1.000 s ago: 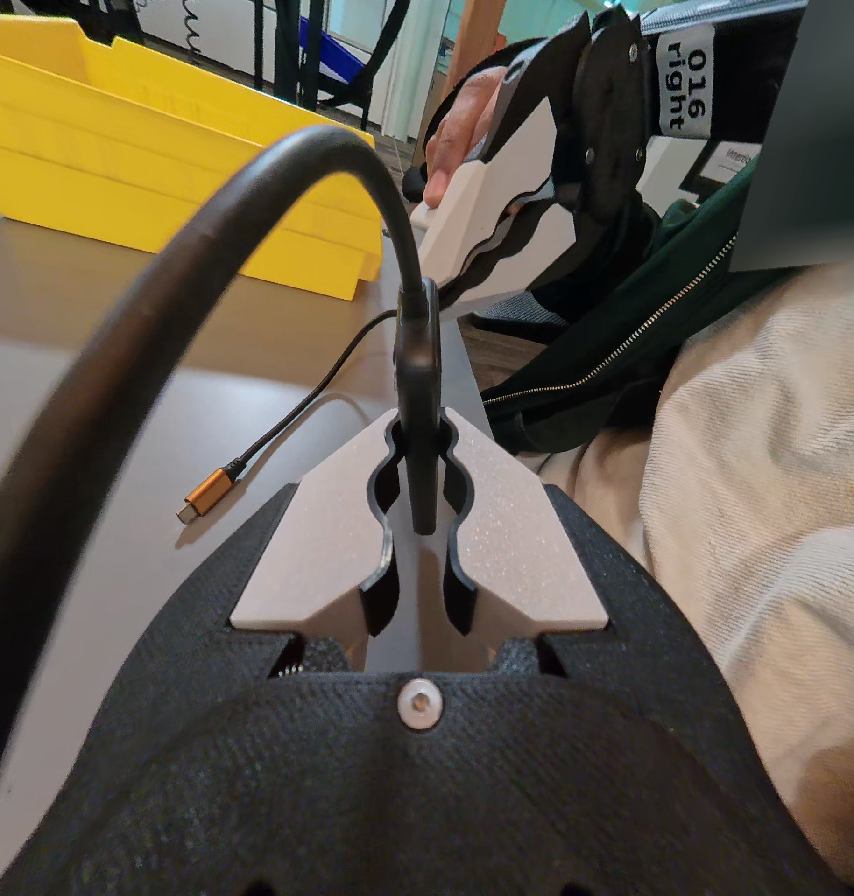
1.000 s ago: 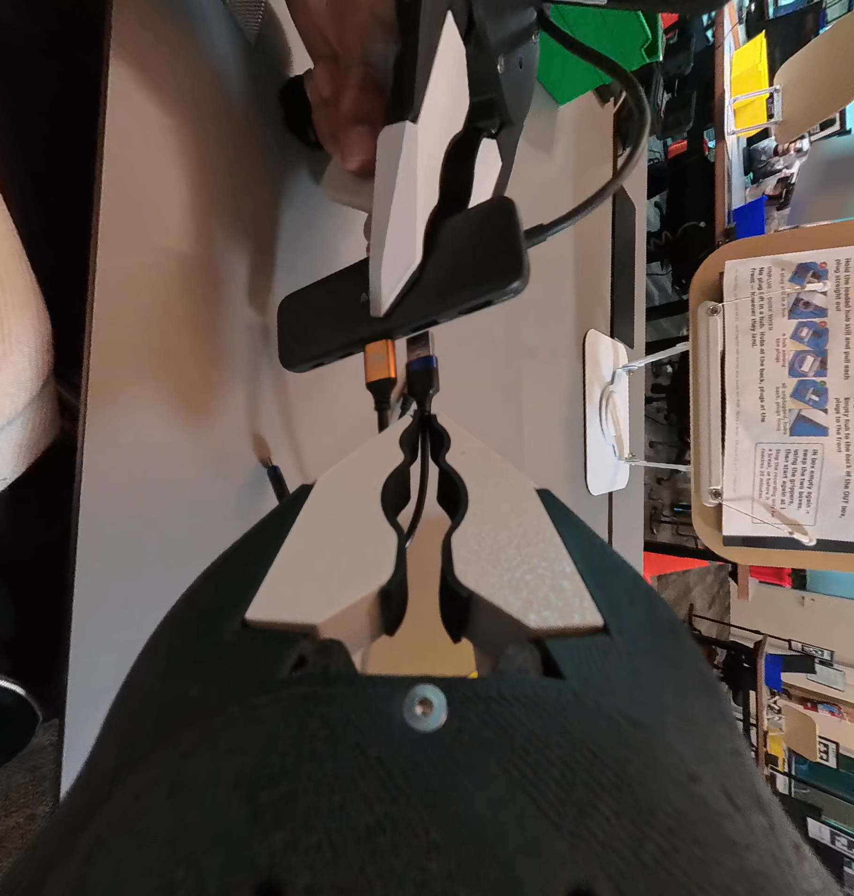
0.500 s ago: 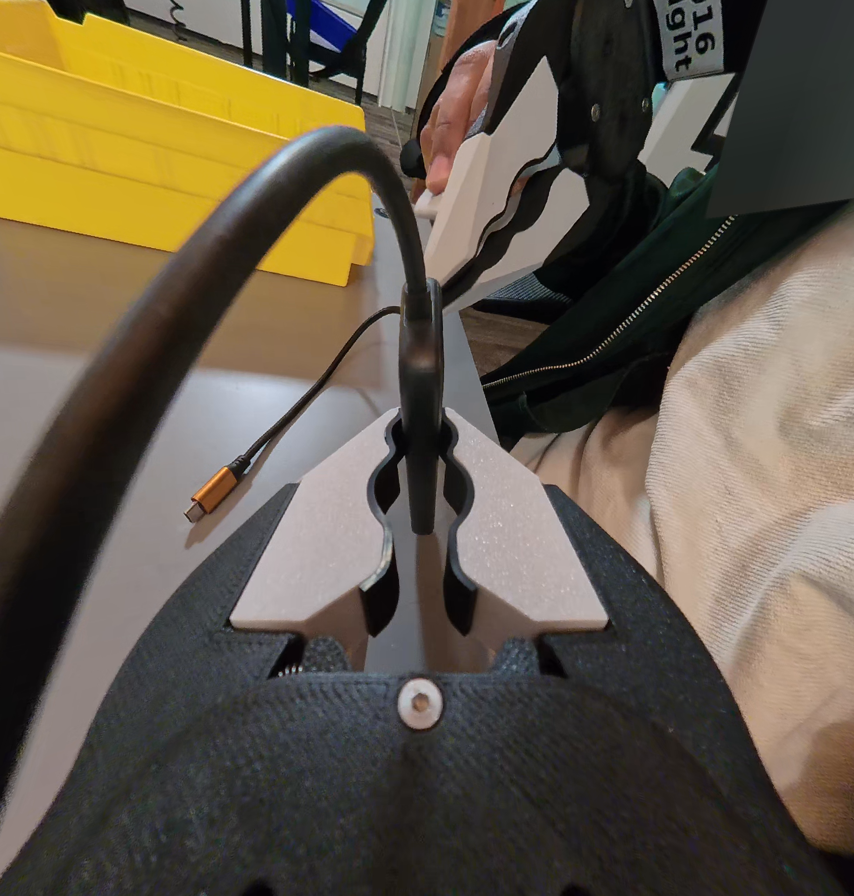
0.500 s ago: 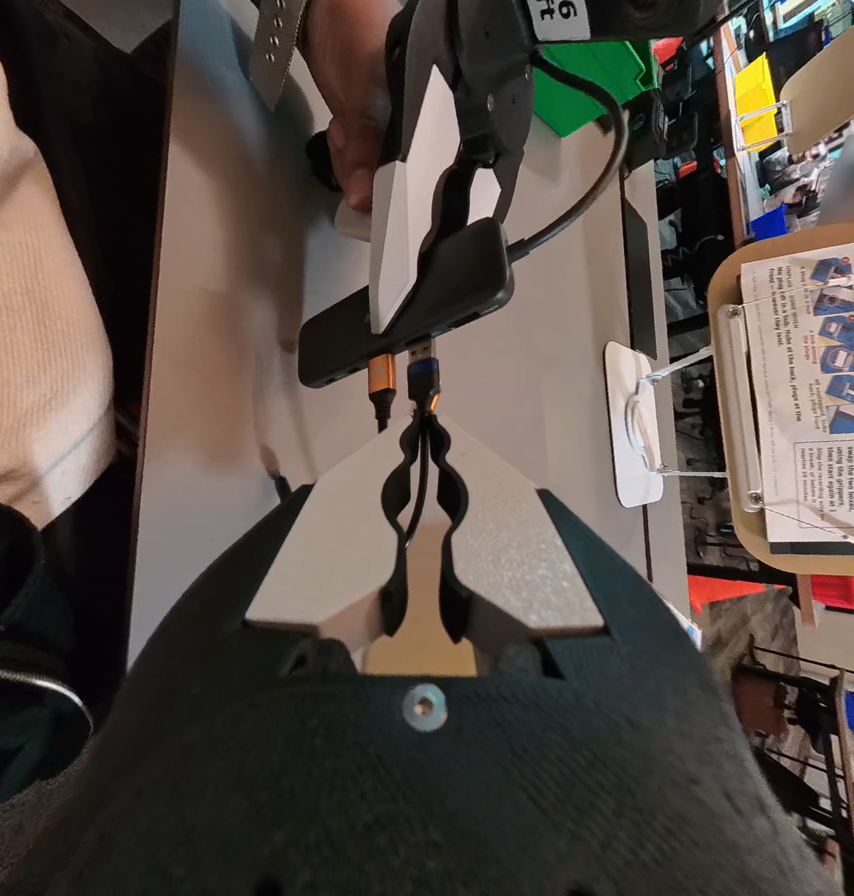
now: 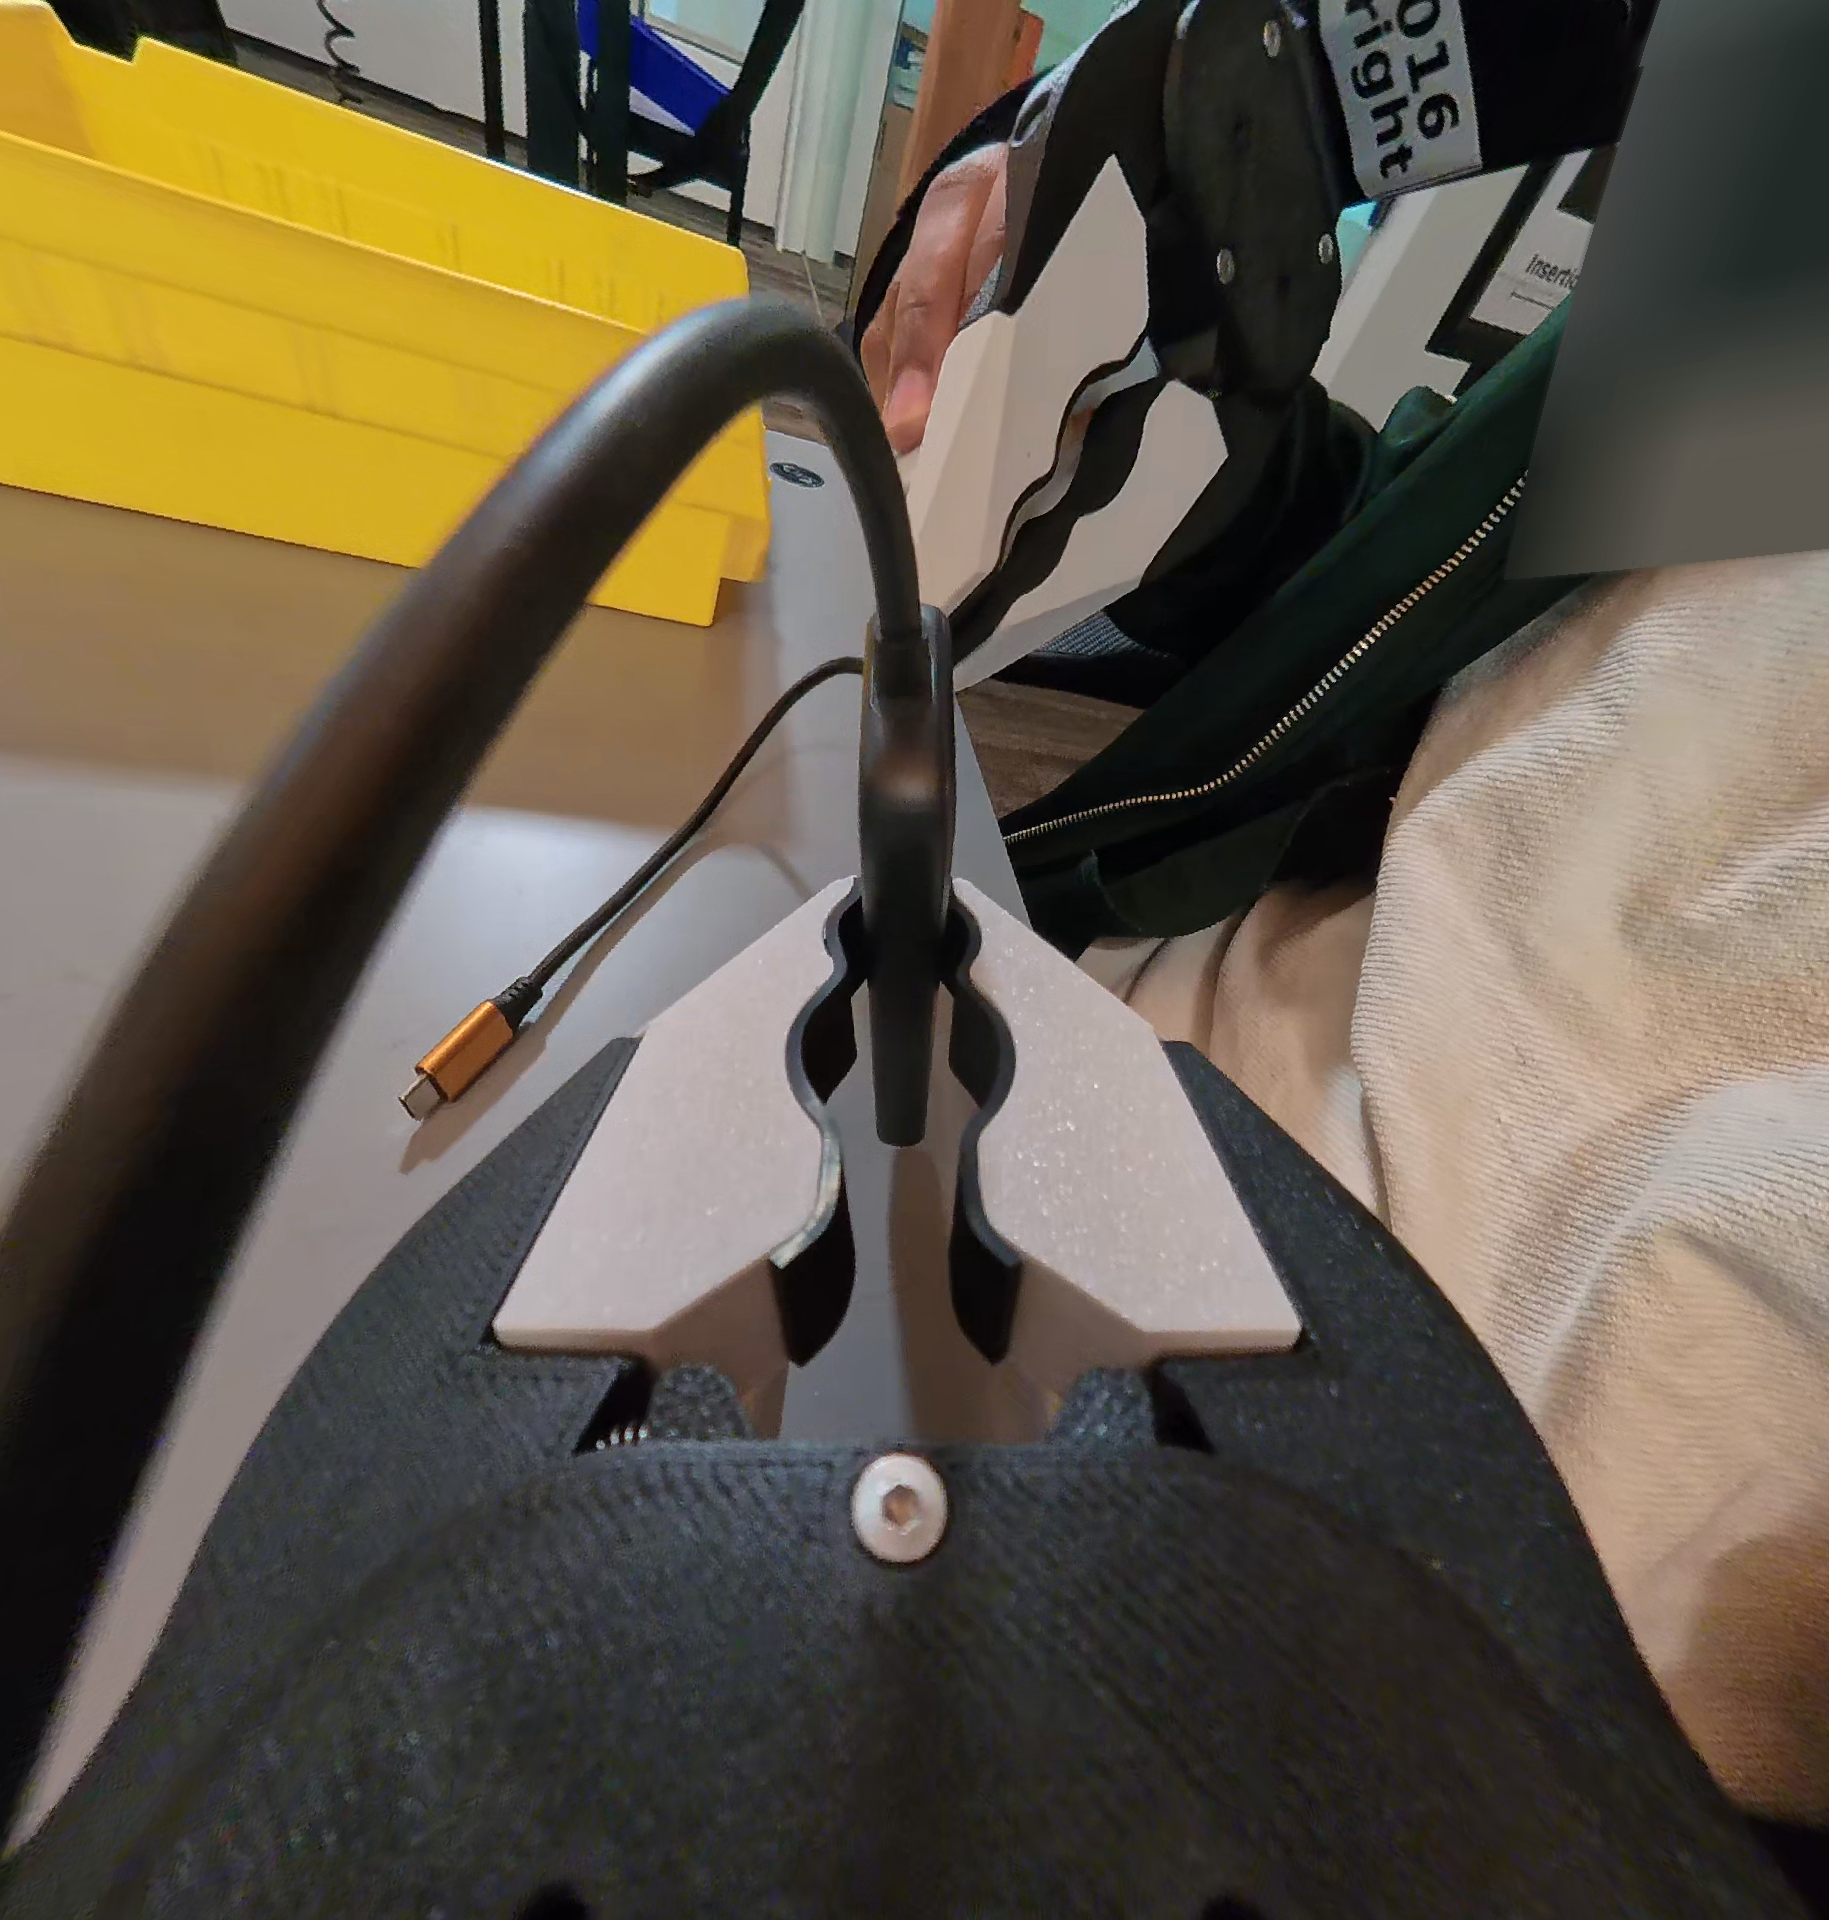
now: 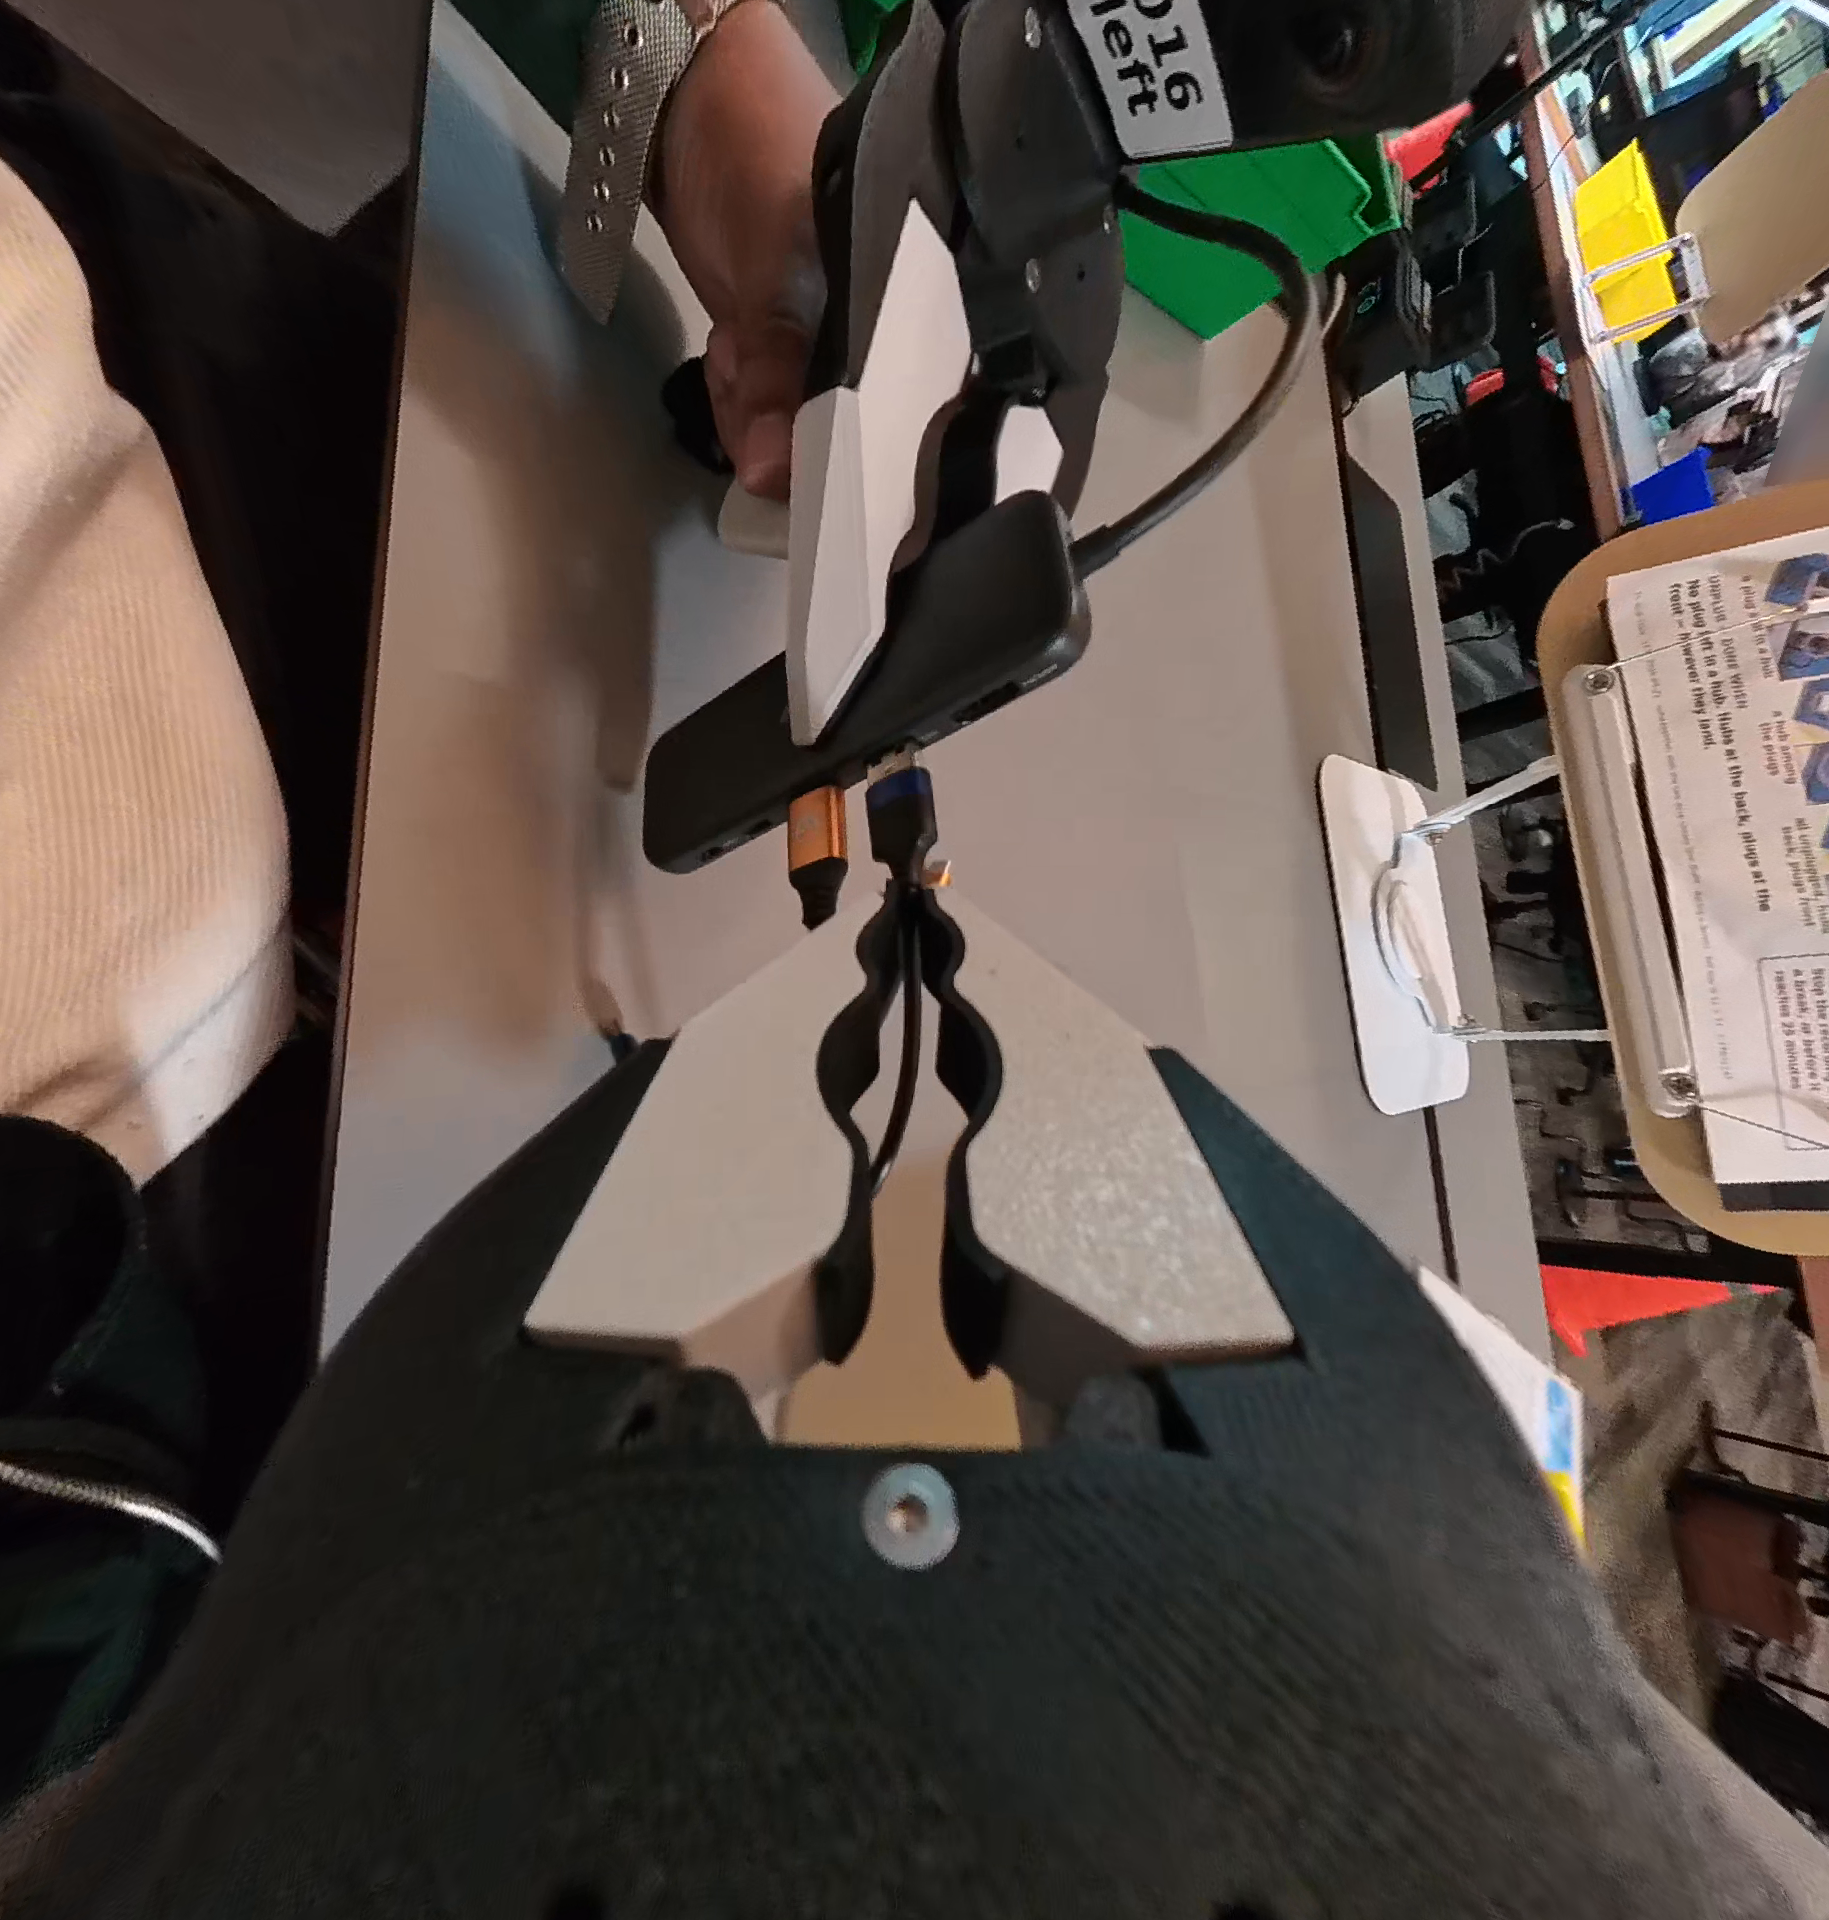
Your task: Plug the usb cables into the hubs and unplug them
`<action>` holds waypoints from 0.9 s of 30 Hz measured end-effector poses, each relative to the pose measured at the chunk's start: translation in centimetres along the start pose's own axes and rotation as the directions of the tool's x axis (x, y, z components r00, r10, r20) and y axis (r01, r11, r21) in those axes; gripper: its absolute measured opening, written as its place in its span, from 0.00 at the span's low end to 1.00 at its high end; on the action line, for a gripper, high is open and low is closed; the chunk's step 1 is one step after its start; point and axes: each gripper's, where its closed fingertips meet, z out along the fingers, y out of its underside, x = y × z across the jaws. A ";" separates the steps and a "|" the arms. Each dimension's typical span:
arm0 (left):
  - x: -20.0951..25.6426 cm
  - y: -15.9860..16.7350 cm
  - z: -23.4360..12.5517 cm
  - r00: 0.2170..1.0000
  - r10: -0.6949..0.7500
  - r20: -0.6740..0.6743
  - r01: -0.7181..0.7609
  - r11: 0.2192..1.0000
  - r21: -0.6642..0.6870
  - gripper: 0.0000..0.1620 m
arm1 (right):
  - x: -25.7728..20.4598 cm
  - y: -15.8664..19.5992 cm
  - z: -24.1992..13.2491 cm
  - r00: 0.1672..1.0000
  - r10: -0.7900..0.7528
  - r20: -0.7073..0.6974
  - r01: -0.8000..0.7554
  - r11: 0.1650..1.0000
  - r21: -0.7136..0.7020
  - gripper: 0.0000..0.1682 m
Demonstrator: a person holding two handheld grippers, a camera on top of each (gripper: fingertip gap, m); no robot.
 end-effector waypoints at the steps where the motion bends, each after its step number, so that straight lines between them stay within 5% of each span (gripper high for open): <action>1: 0.0 0.0 0.0 1.000 -0.004 0.000 0.004 1.000 0.001 0.06 | 0.0 -0.1 0.0 1.000 0.011 0.002 -0.011 1.000 0.009 0.01; 27: 0.0 0.9 0.6 0.999 -0.037 -0.011 0.036 0.997 -0.065 0.06 | 0.1 -0.9 1.1 0.989 0.147 0.000 -0.146 0.984 0.098 0.02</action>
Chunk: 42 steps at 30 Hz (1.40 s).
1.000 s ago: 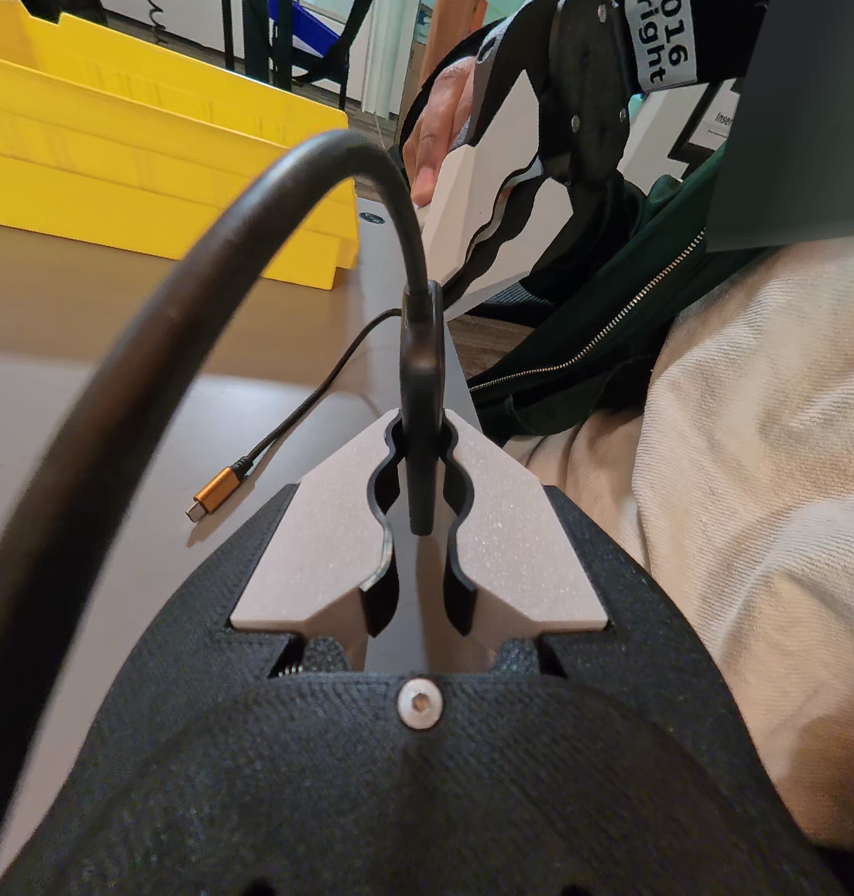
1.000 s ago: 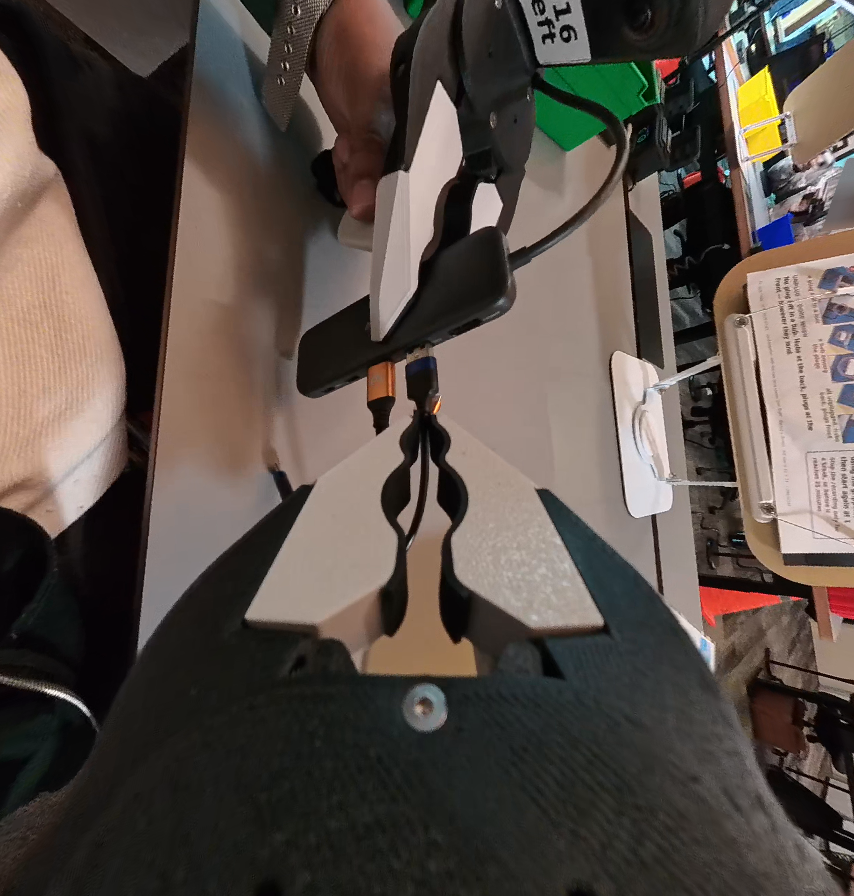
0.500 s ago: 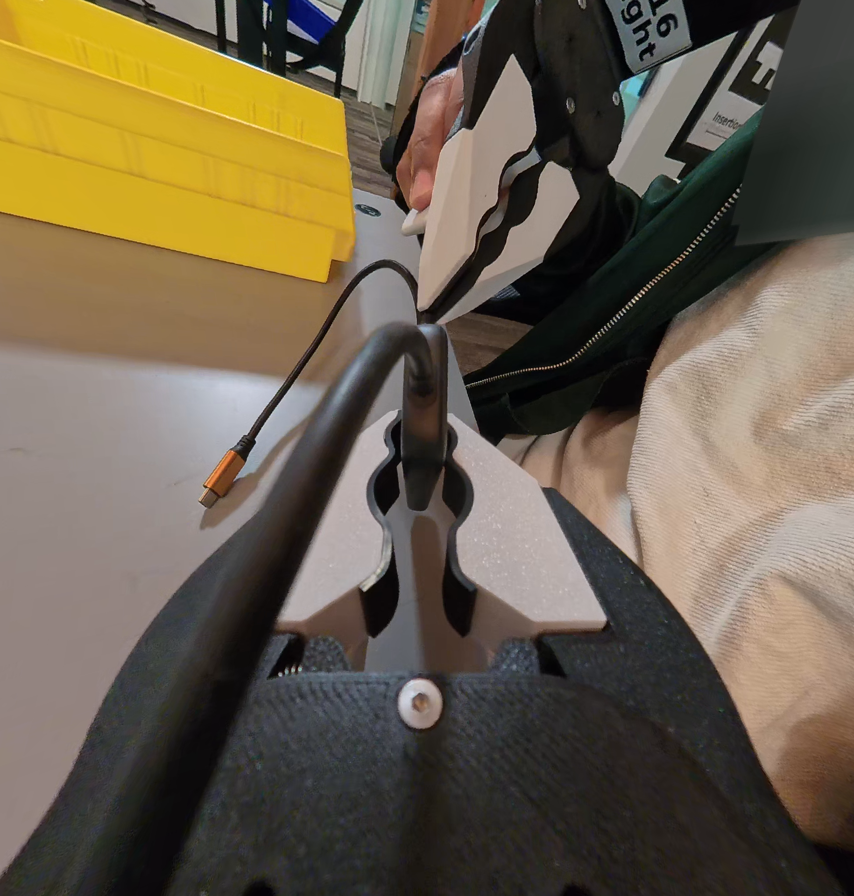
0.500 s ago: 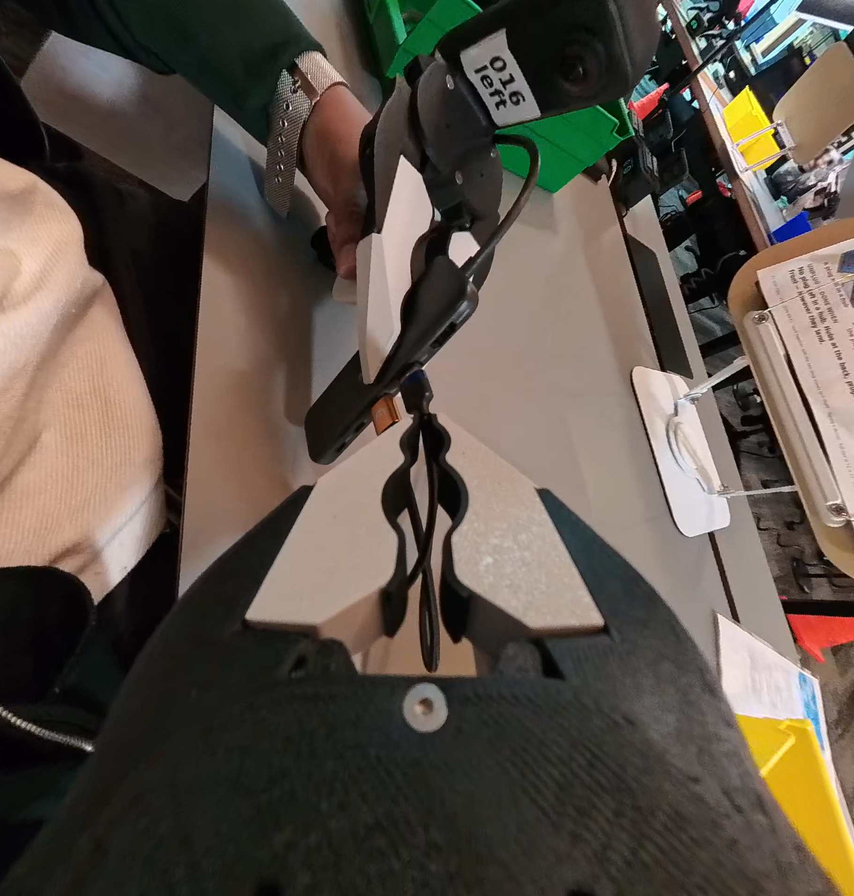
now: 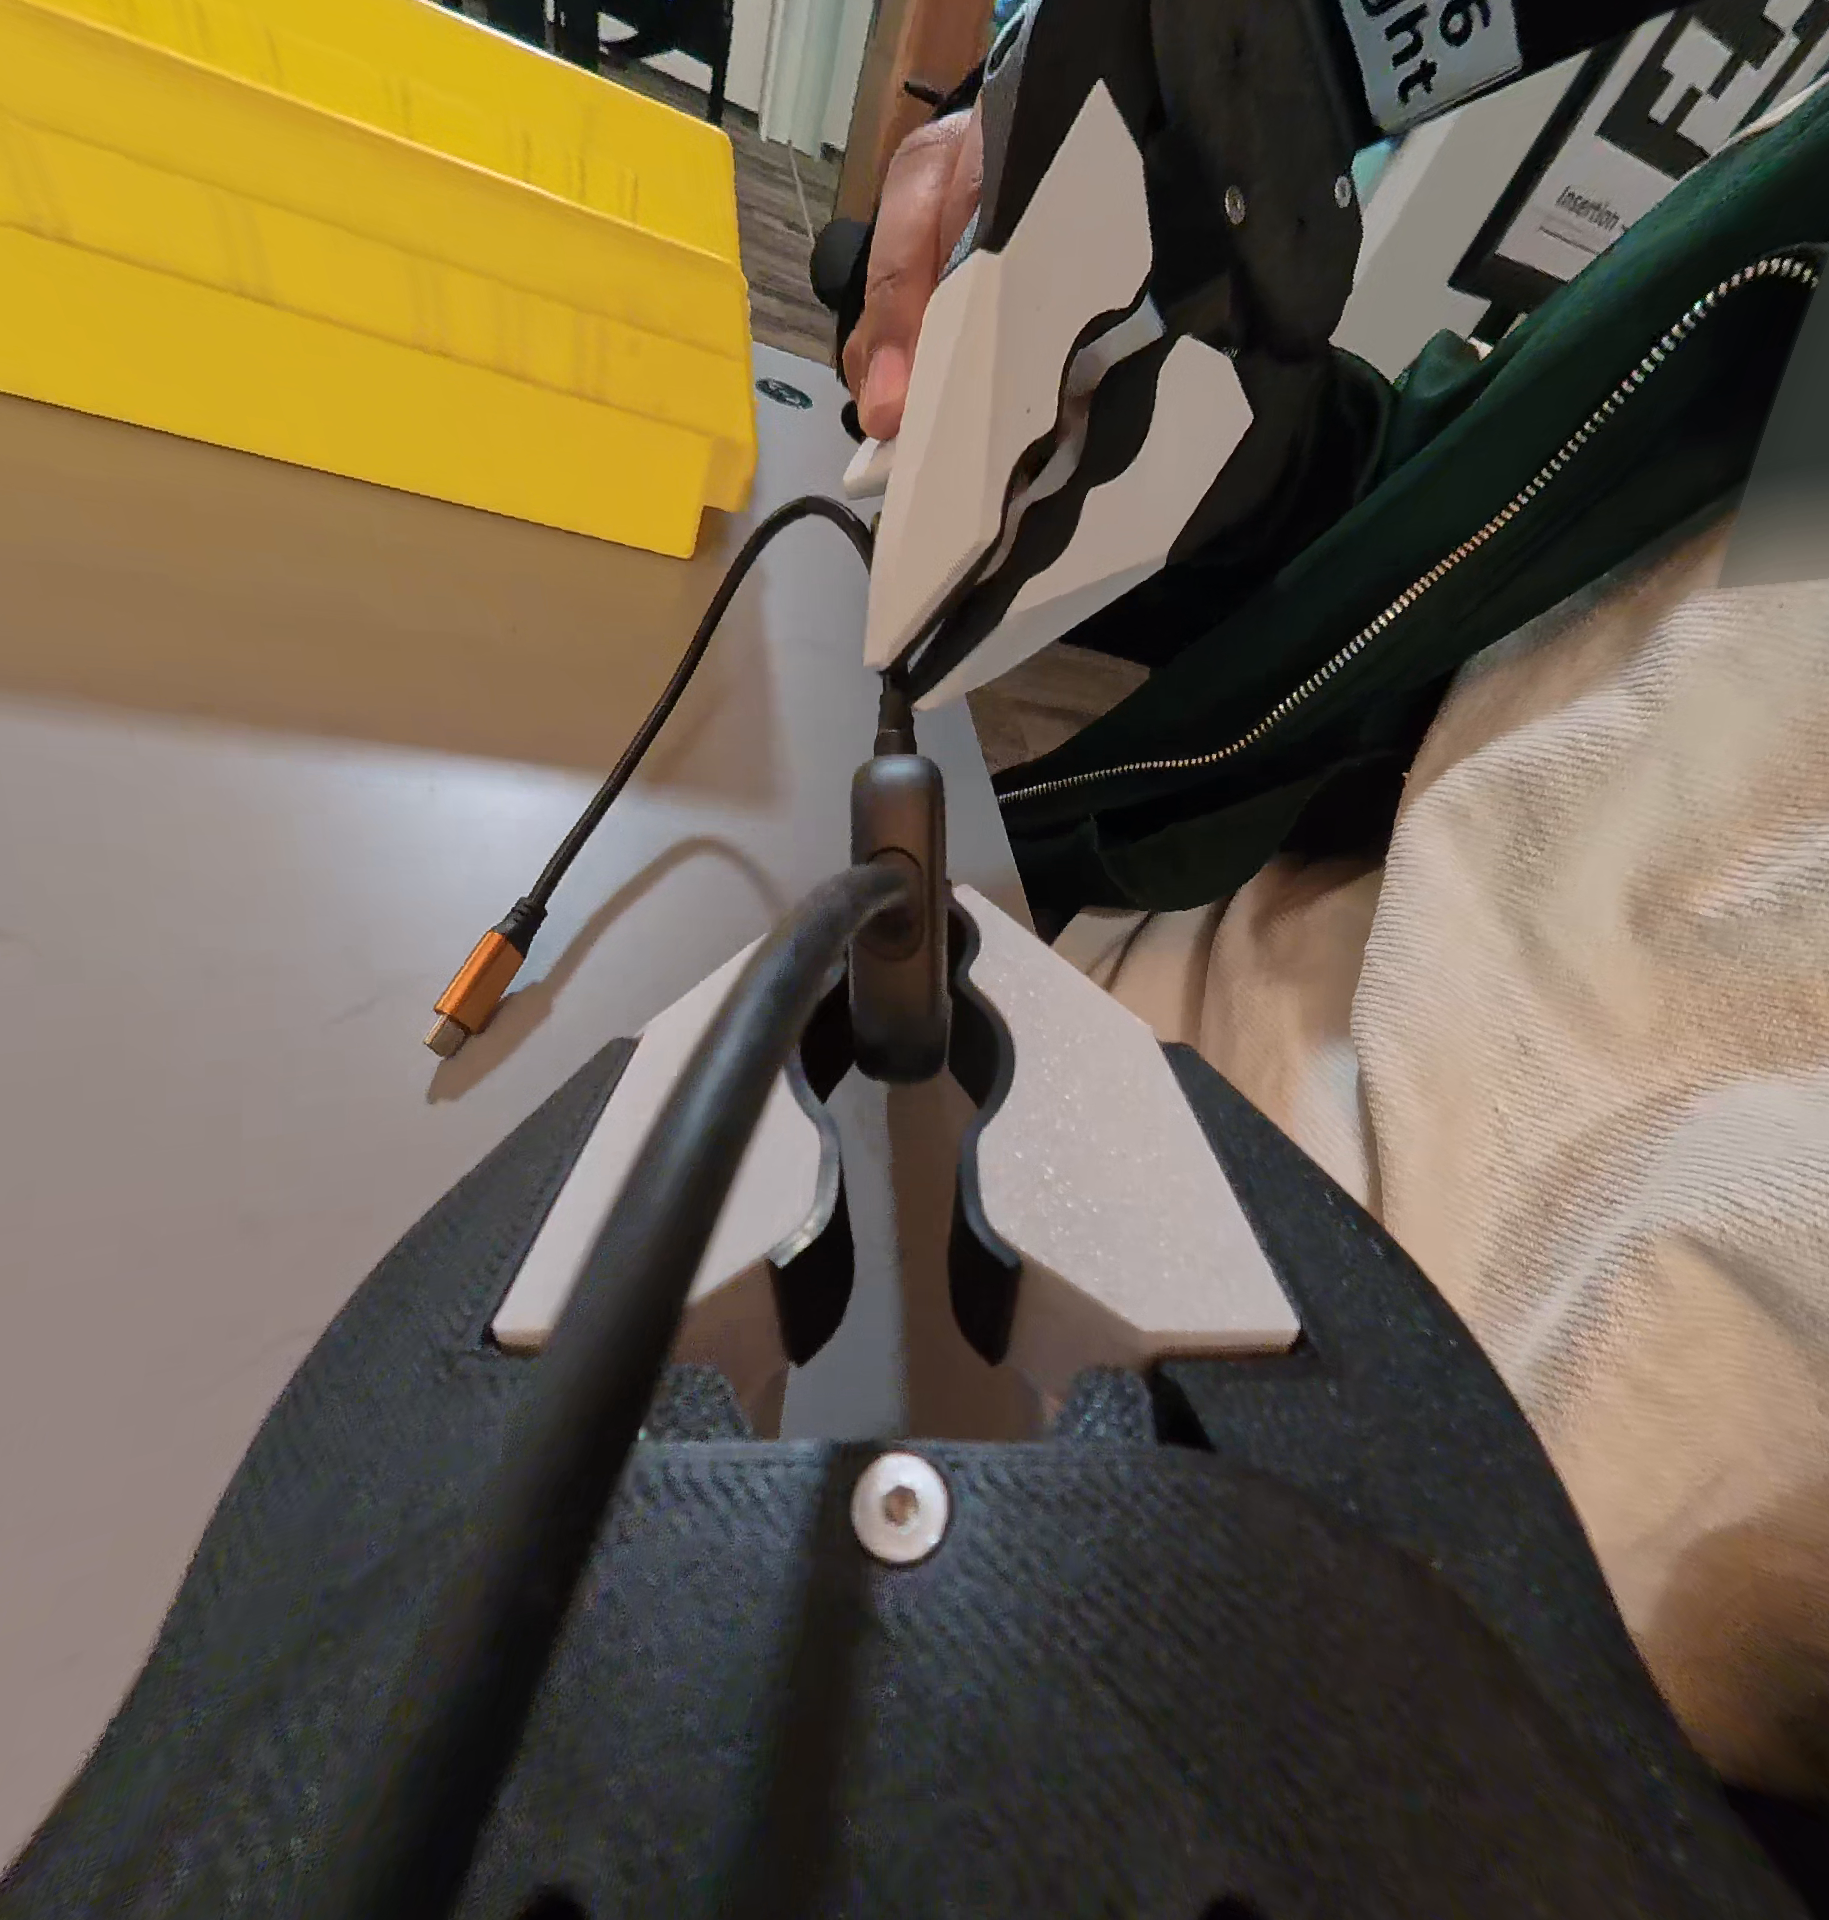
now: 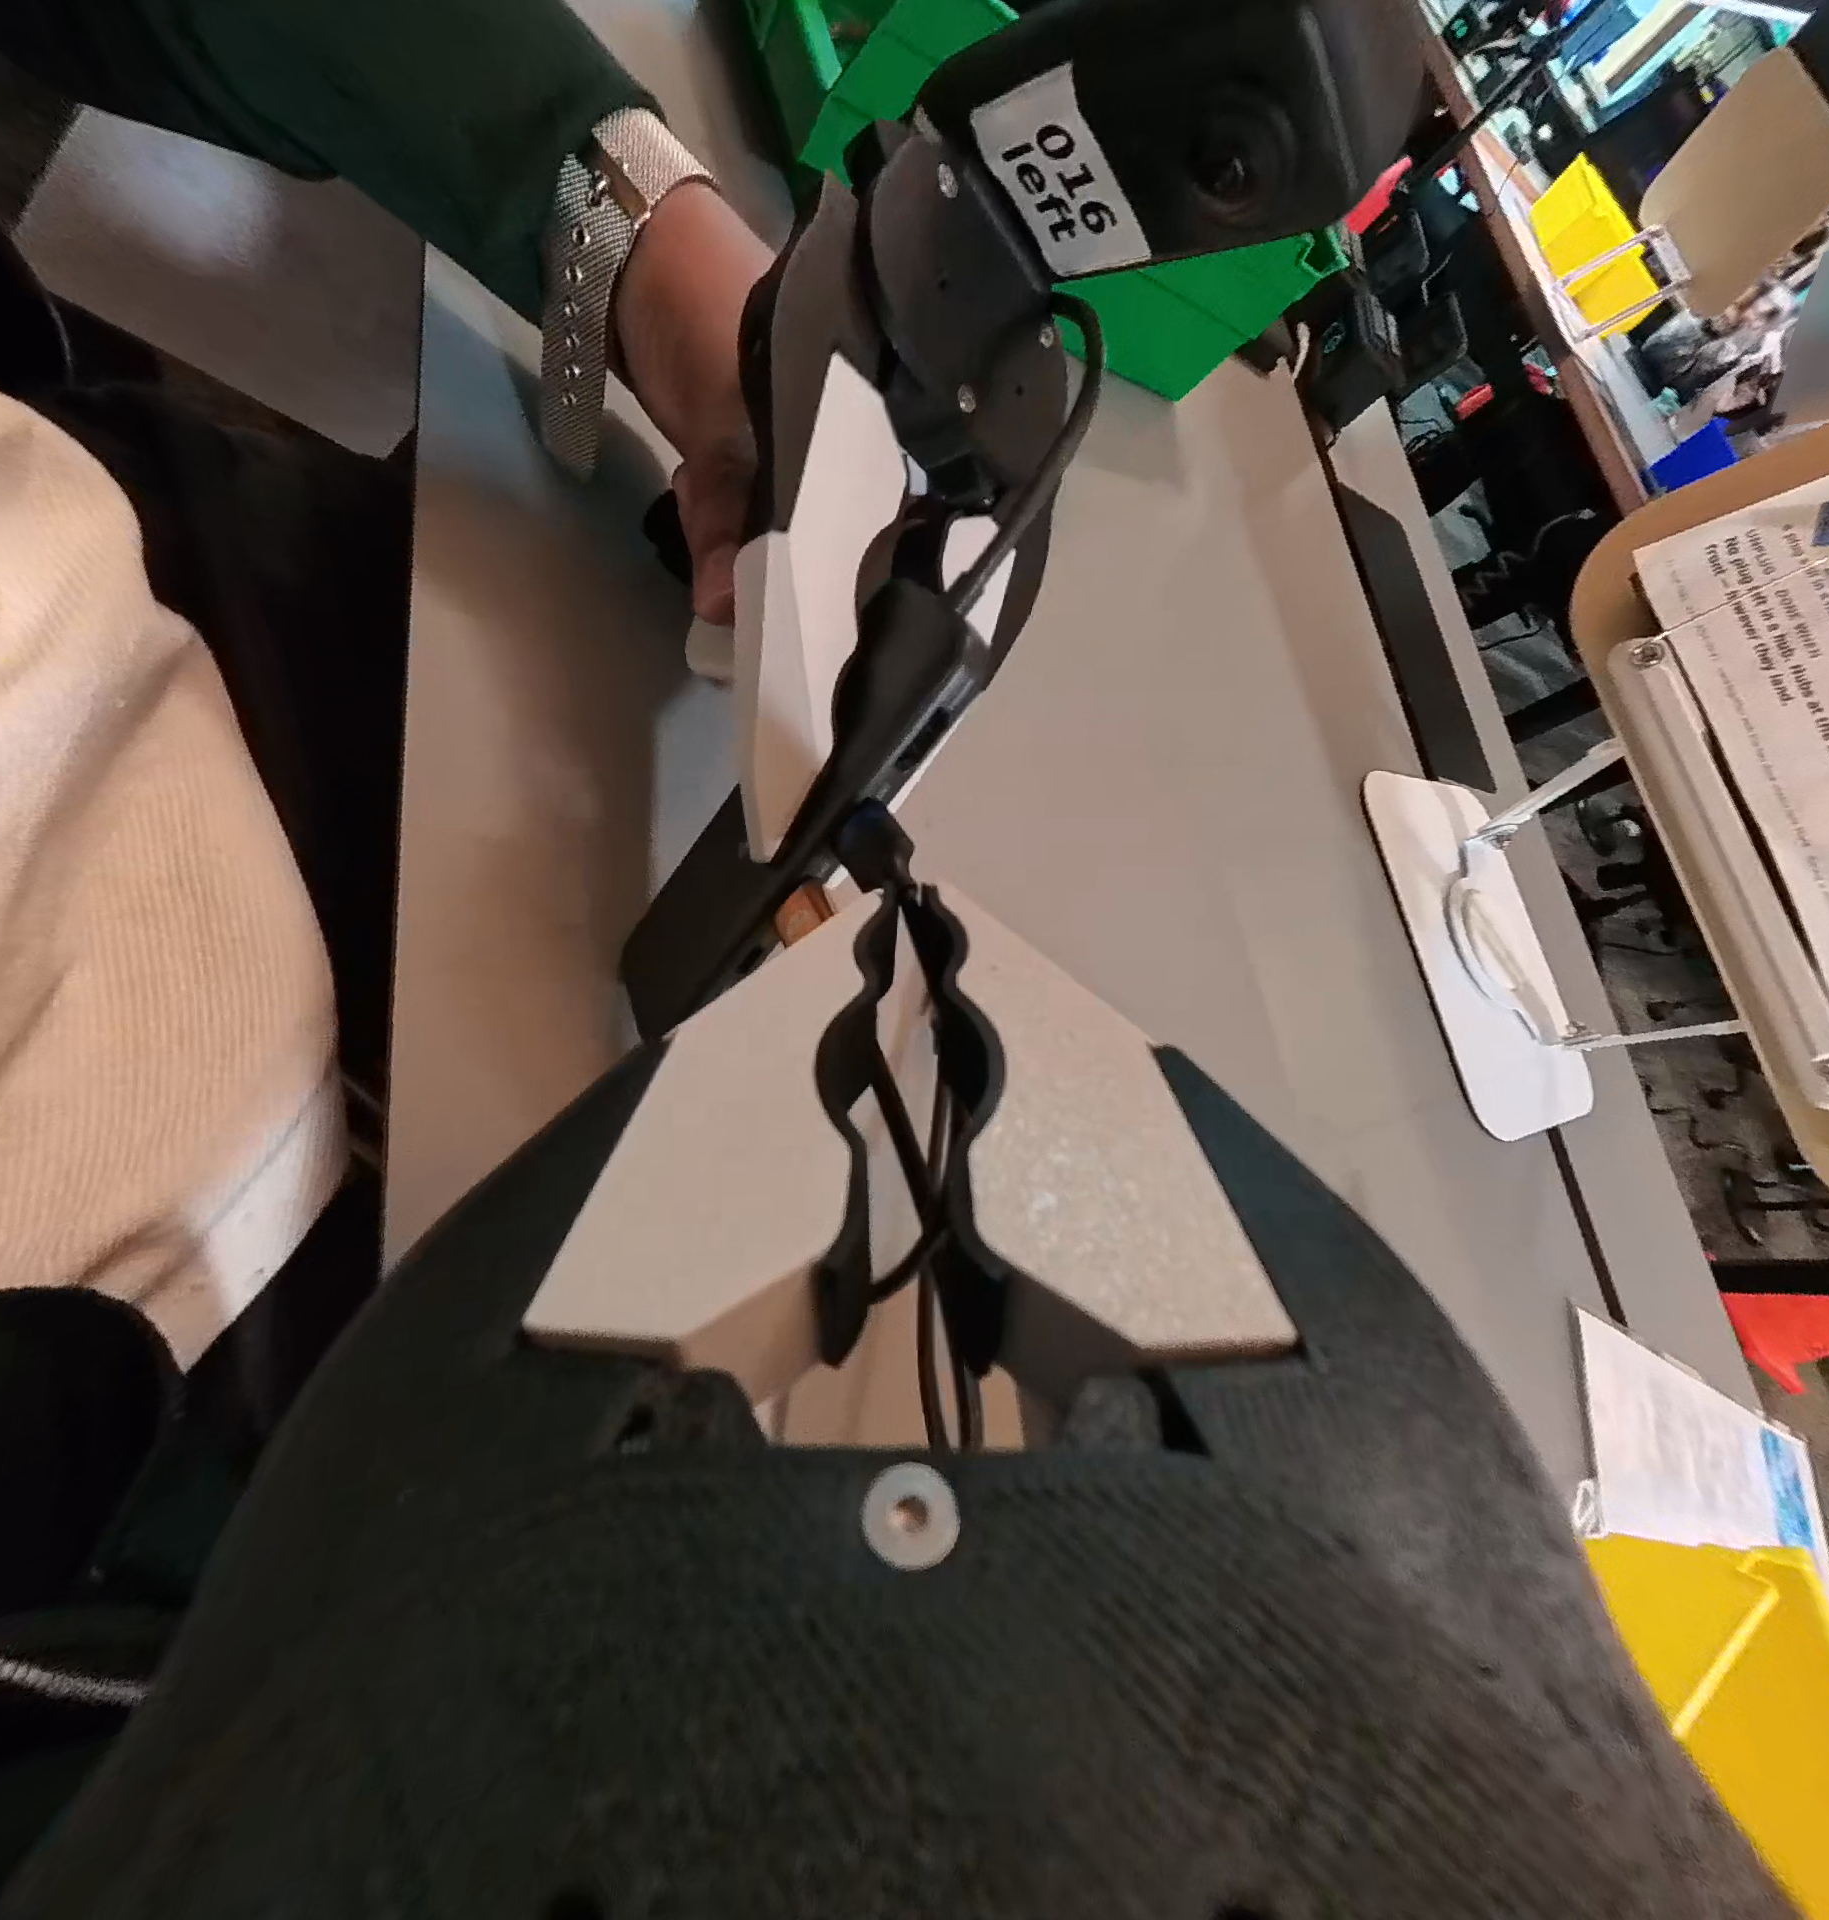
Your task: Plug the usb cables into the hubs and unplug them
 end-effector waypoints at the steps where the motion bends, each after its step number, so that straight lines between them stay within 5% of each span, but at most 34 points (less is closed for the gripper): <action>1: -0.1 -0.2 -0.1 1.000 -0.007 -0.001 0.007 1.000 0.017 0.06 | 0.3 -0.1 0.0 1.000 0.015 -0.015 -0.015 1.000 0.008 0.02; 8: -0.5 -1.1 -0.9 0.999 -0.044 -0.006 0.044 0.995 0.094 0.06 | 2.6 -0.3 -1.3 0.946 0.320 0.046 -0.323 0.935 0.144 0.28; 13: -0.3 -1.0 -0.8 0.999 -0.032 -0.015 0.033 0.996 0.081 0.06 | 0.7 0.9 0.0 0.886 0.424 0.186 -0.441 0.896 0.059 0.37; 20: -0.1 -1.7 -1.4 0.997 -0.054 -0.051 0.061 0.988 0.145 0.05 | -1.1 0.2 1.4 0.815 0.500 0.293 -0.536 0.842 0.055 0.25; 26: 0.0 -1.9 -1.5 0.998 -0.039 -0.050 0.046 0.986 0.158 0.04 | -1.9 0.3 2.2 0.738 0.573 0.356 -0.620 0.785 0.021 0.23; 33: 0.4 -2.5 -1.3 0.998 -0.018 -0.061 0.030 0.978 0.206 0.05 | -3.6 0.6 3.7 0.696 0.613 0.374 -0.637 0.767 -0.072 0.07; 42: -0.8 -5.6 -3.6 0.997 -0.071 0.005 0.061 0.890 0.452 0.30 | 4.8 -1.9 -1.7 0.662 0.688 0.296 -0.749 0.594 0.293 0.06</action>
